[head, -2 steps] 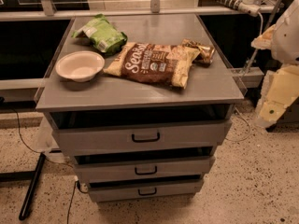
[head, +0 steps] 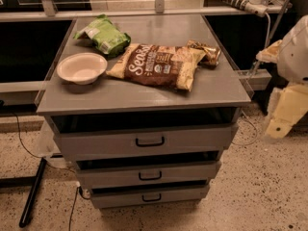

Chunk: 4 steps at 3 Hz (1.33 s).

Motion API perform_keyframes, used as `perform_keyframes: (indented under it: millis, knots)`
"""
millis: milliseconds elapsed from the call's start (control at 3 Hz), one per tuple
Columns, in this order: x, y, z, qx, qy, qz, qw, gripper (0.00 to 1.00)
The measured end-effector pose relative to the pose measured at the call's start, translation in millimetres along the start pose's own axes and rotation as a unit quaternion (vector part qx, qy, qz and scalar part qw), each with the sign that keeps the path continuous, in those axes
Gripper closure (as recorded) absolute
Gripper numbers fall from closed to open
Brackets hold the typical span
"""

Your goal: Open middle drawer

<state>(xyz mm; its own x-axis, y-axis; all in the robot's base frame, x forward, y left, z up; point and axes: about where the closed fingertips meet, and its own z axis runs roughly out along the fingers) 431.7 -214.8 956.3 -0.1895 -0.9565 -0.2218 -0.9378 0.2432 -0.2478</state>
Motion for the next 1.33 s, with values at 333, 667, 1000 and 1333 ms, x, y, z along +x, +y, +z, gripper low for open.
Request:
perform_keyframes:
  millis: [333,667,1000,1333]
  knots:
    - [13,19,38,-0.010,-0.025,-0.018,0.9995,0.00]
    - [26,36,77,-0.022,-0.061,-0.040,0.9971,0.00]
    - [43,55,116,-0.025,-0.108,-0.057,0.9922,0.00]
    - [55,64,163,-0.039,-0.140,-0.067,0.9871,0.00]
